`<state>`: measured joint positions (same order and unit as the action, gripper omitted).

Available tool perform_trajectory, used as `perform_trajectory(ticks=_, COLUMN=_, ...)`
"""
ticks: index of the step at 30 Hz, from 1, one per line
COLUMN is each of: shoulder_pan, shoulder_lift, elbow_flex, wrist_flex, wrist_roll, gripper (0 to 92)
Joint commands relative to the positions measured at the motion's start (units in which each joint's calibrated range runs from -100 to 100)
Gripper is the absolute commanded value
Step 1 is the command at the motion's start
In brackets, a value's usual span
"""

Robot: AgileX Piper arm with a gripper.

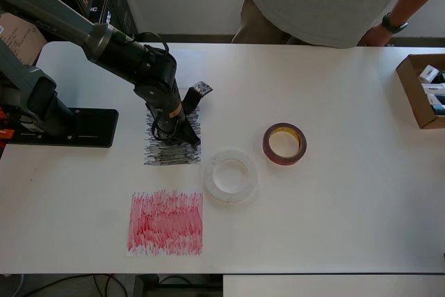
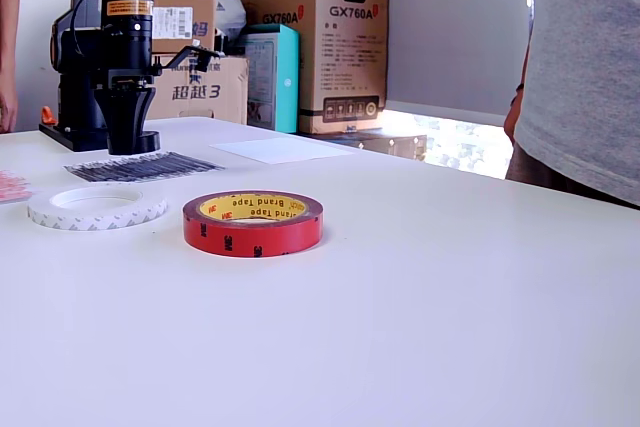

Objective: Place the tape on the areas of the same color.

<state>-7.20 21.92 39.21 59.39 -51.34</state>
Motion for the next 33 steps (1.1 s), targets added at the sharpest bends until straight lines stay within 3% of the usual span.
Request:
perform_trajectory(ticks=1, shoulder_pan=-0.4, shoulder_lift=0.5, elbow_flex=-0.1, wrist_flex=-0.6, wrist_roll=-0.1, gripper=0.2)
perform_trajectory(ticks=29, shoulder_pan=-0.4, shoulder_lift=3.6, elbow_flex=-0.9, wrist_flex=-0.6, wrist_roll=0.1, gripper=0.7)
perform_trajectory(ticks=33, shoulder_pan=-0.4, shoulder_lift=3.4, elbow_flex=-0.9, wrist_flex=-0.6, wrist_roll=0.1, gripper=5.8)
